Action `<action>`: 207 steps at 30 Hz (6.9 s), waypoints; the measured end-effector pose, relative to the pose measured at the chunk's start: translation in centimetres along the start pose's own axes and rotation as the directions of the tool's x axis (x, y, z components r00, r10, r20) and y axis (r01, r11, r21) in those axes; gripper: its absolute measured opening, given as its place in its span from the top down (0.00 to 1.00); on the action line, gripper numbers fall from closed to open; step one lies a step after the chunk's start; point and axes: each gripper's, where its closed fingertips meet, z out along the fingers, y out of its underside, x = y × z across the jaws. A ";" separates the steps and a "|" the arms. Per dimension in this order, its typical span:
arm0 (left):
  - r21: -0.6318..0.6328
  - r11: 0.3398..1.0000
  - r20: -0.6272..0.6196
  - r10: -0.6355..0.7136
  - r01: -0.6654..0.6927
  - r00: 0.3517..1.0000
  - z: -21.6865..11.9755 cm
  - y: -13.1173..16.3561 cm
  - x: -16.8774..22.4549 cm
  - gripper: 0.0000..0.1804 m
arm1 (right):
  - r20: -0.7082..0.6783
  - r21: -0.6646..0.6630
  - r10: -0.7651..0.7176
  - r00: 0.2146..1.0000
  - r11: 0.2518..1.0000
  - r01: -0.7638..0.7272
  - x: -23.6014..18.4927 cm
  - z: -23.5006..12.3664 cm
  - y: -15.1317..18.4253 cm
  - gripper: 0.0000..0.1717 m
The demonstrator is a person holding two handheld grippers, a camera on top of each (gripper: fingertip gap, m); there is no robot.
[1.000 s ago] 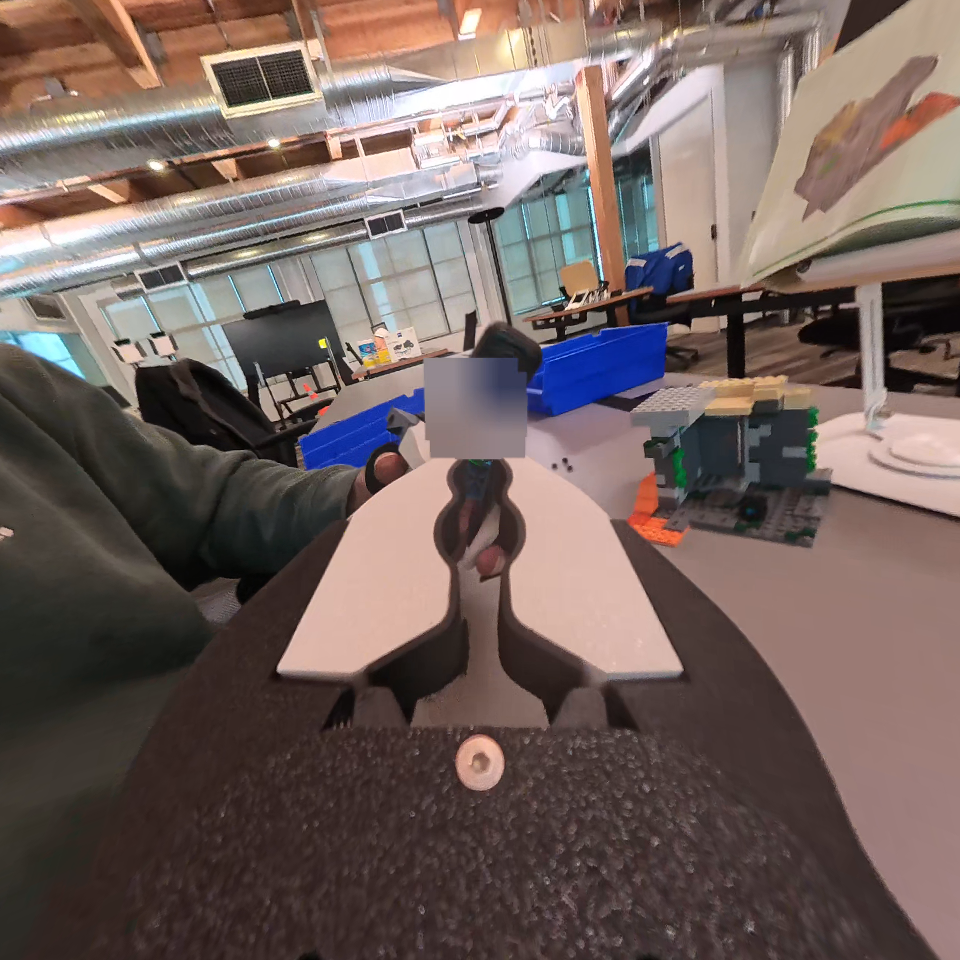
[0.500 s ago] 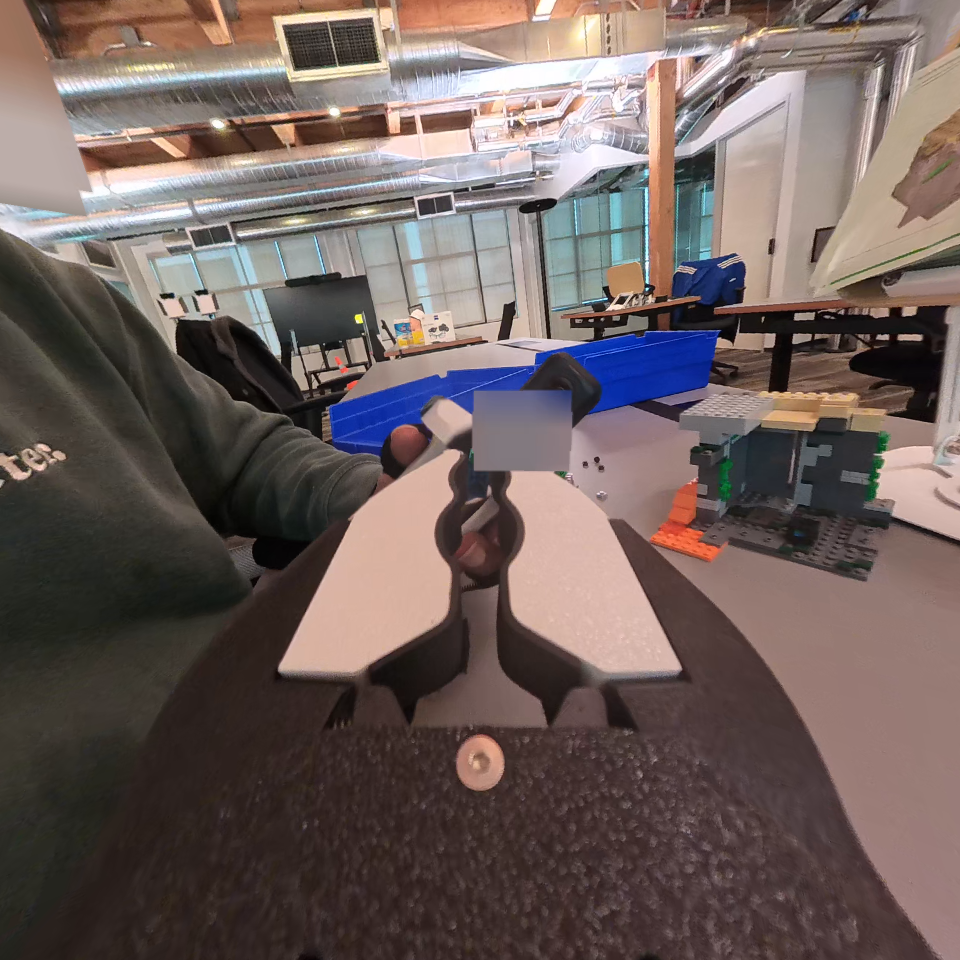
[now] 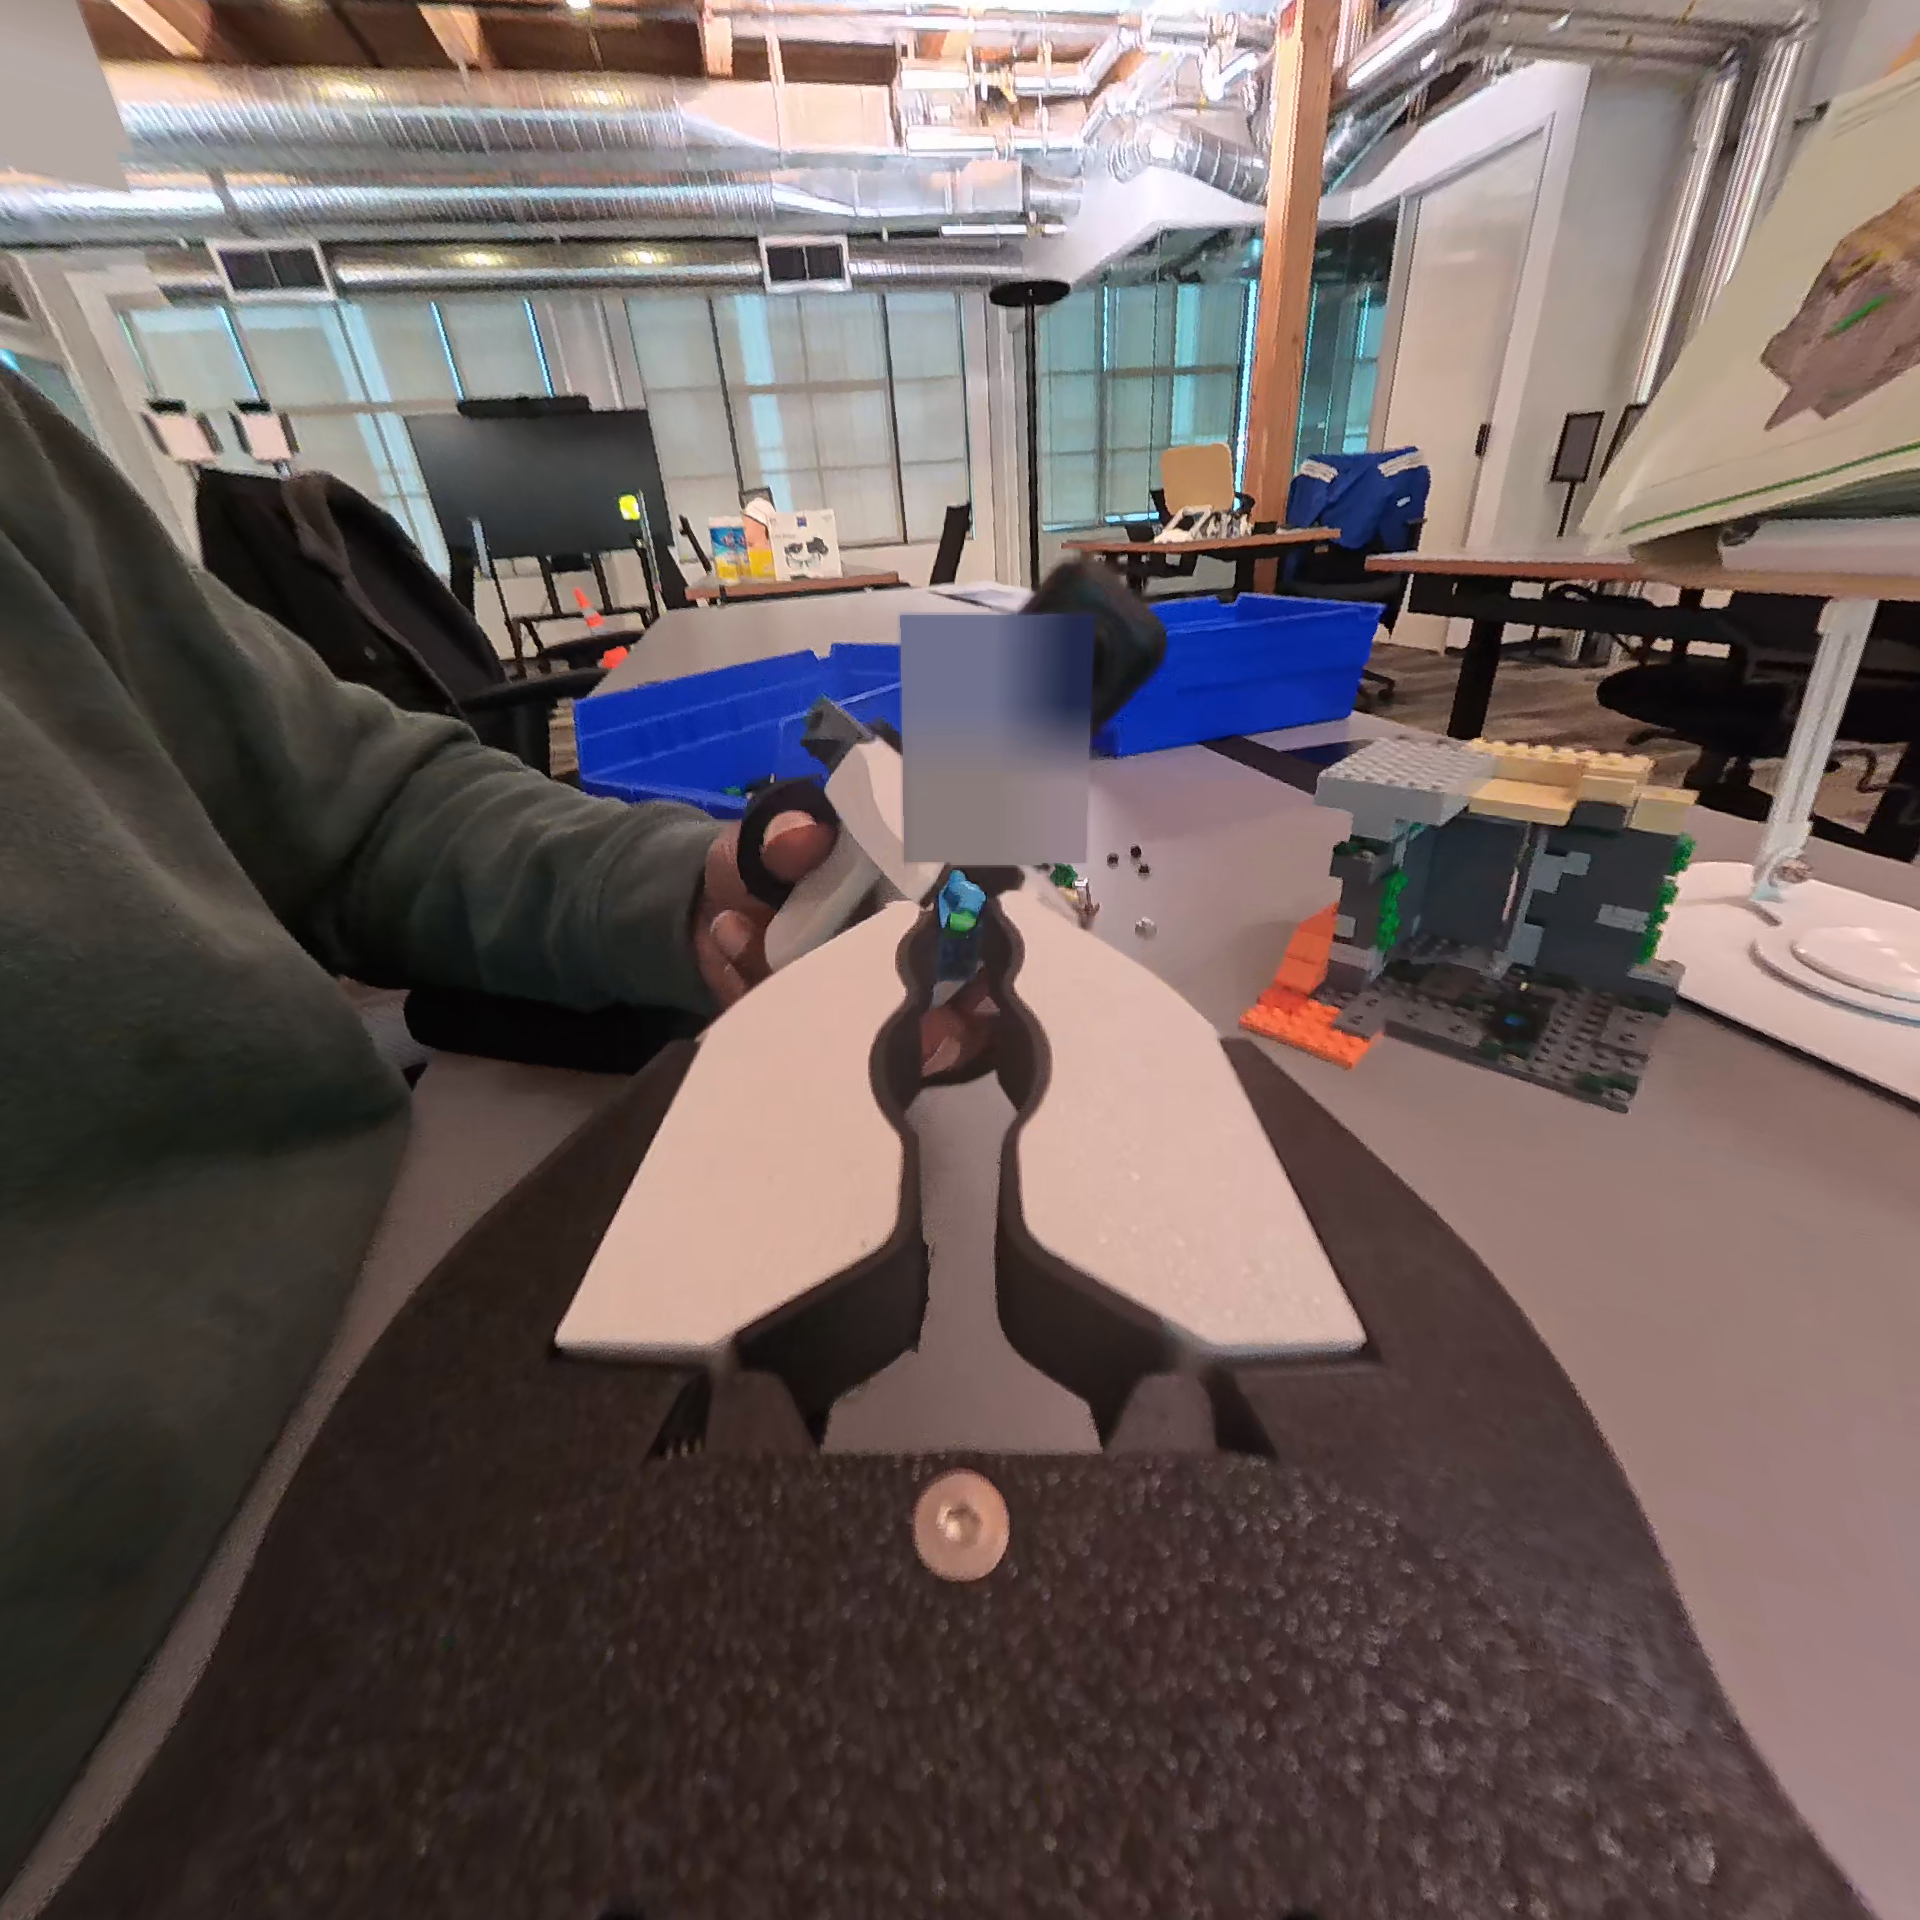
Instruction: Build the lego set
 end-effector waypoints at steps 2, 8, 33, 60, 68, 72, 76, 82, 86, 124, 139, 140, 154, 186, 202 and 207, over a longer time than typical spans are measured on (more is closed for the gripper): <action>-0.066 0.994 0.048 0.087 -0.084 0.995 -0.2 0.4 -0.2 0.94 | 0.014 -0.031 0.010 1.000 0.999 -0.009 -0.2 0.0 0.5 0.93; -0.145 0.973 0.097 0.194 -0.179 0.976 -0.4 1.0 -0.5 0.94 | 0.048 -0.071 0.025 0.999 0.997 -0.021 -0.7 0.0 1.0 0.91; -0.490 0.734 0.180 0.614 -0.471 0.769 -2.0 3.9 -2.6 0.95 | 0.052 -0.350 -0.062 0.997 0.934 0.076 -0.5 -0.1 5.1 0.98; -0.424 0.624 0.292 0.780 -0.656 0.553 -1.6 1.3 -2.2 0.95 | -0.011 -0.142 0.188 0.982 0.972 -0.188 0.5 -0.4 2.1 1.00; -0.431 0.606 0.326 0.796 -0.669 0.511 -1.6 0.9 -2.5 0.95 | -0.027 -0.132 0.255 0.967 0.958 -0.256 0.8 -0.4 2.0 1.00; -0.425 0.616 0.312 0.787 -0.663 0.532 -1.6 1.0 -2.4 0.95 | -0.021 -0.156 0.193 0.981 0.968 -0.194 0.6 -0.5 2.2 1.00; -0.418 0.623 0.305 0.782 -0.661 0.544 -1.6 1.0 -2.3 0.94 | -0.050 -0.189 0.114 0.992 0.974 -0.122 0.7 -0.4 2.7 0.96; -0.432 0.623 0.320 0.782 -0.652 0.534 -1.6 1.1 -2.6 0.95 | -0.062 -0.218 0.083 0.995 0.971 -0.095 0.6 -0.2 3.1 0.98; -0.477 0.593 0.351 0.805 -0.648 0.478 -1.9 1.0 -3.3 0.95 | -0.069 -0.251 0.124 0.990 0.958 -0.138 0.6 -0.1 3.7 0.98; -0.617 0.610 0.380 0.784 -0.498 0.490 -4.0 2.8 -7.1 0.91 | -0.400 -0.455 0.126 0.908 0.832 -0.317 12.6 -5.1 7.3 0.98; -0.653 0.573 0.342 0.806 -0.495 0.482 -3.8 3.8 -7.5 0.92 | -0.459 -0.605 -0.019 0.888 0.739 -0.297 14.3 -6.3 10.8 0.95; -0.652 0.575 0.344 0.805 -0.494 0.483 -3.8 3.7 -7.5 0.92 | -0.458 -0.603 -0.019 0.889 0.742 -0.295 14.3 -6.2 10.6 0.95; -0.523 0.649 0.504 0.758 -0.553 0.413 -5.3 -0.3 -6.8 1.00 | -0.504 -0.319 0.000 0.864 0.929 -0.186 11.5 -1.6 2.4 0.93; -0.423 0.896 0.881 0.441 0.134 -0.168 -48.0 -1.5 11.1 0.92 | -0.247 -0.391 -0.088 0.965 0.920 -0.016 5.2 2.3 6.2 1.00; -0.621 0.399 0.712 0.648 0.675 0.272 -54.7 8.4 6.3 0.82 | -0.269 -0.451 -0.068 0.961 0.890 -0.064 6.0 2.5 8.5 1.00; -0.641 0.382 0.700 0.647 0.666 0.303 -55.0 8.4 5.5 0.90 | -0.292 -0.450 -0.057 0.955 0.889 -0.085 6.5 2.3 8.7 1.00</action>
